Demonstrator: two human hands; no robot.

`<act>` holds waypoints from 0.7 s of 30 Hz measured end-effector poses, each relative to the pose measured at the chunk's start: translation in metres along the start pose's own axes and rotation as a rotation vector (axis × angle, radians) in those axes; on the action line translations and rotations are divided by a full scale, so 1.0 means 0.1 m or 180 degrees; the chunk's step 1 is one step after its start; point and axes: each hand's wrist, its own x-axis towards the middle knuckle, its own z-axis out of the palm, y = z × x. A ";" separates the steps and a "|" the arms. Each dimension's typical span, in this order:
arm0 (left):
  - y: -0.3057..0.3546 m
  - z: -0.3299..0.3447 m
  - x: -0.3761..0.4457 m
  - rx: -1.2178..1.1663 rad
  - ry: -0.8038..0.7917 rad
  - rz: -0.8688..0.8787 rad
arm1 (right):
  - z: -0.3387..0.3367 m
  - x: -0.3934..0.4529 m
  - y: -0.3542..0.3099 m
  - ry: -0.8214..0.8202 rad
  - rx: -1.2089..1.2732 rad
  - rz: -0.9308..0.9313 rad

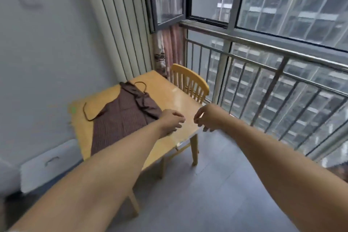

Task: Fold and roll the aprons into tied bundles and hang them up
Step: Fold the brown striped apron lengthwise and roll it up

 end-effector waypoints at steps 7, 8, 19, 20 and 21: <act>-1.12 -1.79 0.14 0.0205 0.0499 -0.0576 | 1.24 1.06 -1.25 -0.0236 -0.0047 -0.0298; -1.22 -1.92 0.18 0.0209 0.0493 -0.0628 | 1.36 1.18 -1.30 -0.0324 -0.0046 -0.0254; -2.23 -2.33 1.15 0.0078 0.0488 -0.1239 | 2.19 2.50 -0.90 -0.0341 0.0249 0.0580; -2.33 -2.37 1.26 0.0025 0.0572 -0.1343 | 2.20 2.56 -0.85 -0.0276 0.0242 0.0624; -2.43 -2.43 1.37 -0.0017 0.0707 -0.1480 | 2.20 2.64 -0.79 -0.0221 0.0248 0.0657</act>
